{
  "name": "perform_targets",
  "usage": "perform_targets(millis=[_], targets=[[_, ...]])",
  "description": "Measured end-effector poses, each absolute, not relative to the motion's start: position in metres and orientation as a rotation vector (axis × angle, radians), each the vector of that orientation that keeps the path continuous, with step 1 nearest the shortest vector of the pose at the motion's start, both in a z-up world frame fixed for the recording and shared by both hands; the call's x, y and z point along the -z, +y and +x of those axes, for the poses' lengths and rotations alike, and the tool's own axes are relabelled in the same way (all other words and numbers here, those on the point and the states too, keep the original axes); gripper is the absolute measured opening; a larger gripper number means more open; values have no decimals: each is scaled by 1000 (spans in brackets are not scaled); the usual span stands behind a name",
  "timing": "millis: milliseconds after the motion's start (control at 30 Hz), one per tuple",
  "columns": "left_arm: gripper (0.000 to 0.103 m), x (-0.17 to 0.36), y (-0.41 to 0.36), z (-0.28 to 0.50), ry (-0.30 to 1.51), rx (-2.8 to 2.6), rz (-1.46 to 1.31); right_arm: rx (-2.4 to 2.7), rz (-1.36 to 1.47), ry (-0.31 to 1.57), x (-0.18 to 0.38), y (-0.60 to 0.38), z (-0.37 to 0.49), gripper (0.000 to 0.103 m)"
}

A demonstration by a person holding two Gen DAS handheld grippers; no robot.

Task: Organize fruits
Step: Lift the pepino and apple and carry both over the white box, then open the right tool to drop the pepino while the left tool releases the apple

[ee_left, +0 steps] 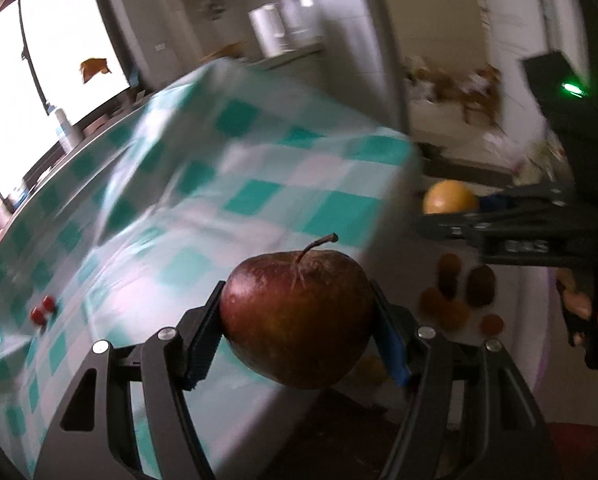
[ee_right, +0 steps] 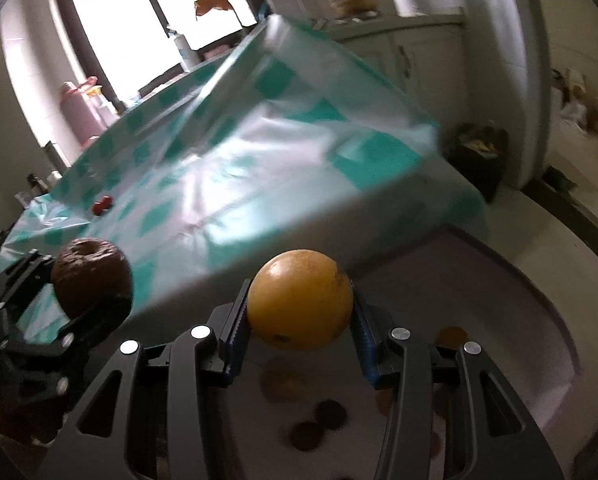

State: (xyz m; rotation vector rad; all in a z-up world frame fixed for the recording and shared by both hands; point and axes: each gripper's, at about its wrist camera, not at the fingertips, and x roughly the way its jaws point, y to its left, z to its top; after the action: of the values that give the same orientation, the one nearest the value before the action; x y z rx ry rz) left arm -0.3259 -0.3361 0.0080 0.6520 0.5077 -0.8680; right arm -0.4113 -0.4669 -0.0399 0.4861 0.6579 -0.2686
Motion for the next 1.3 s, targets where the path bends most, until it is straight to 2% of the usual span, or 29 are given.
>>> perform_targets(millis=[267, 533, 800, 1067, 1300], targets=[[67, 30, -375, -365, 528, 1010, 803, 385, 504, 770, 80, -491, -424, 45], [67, 101, -411, -346, 776, 1044, 911, 463, 393, 990, 127, -491, -416, 45], [67, 160, -437, -324, 923, 997, 996, 458, 382, 1116, 164, -490, -417, 45], [67, 193, -448, -315, 975, 967, 1053, 436, 381, 1147, 179, -487, -418, 45], [67, 197, -448, -312, 977, 970, 1075, 435, 355, 1165, 181, -483, -416, 45]])
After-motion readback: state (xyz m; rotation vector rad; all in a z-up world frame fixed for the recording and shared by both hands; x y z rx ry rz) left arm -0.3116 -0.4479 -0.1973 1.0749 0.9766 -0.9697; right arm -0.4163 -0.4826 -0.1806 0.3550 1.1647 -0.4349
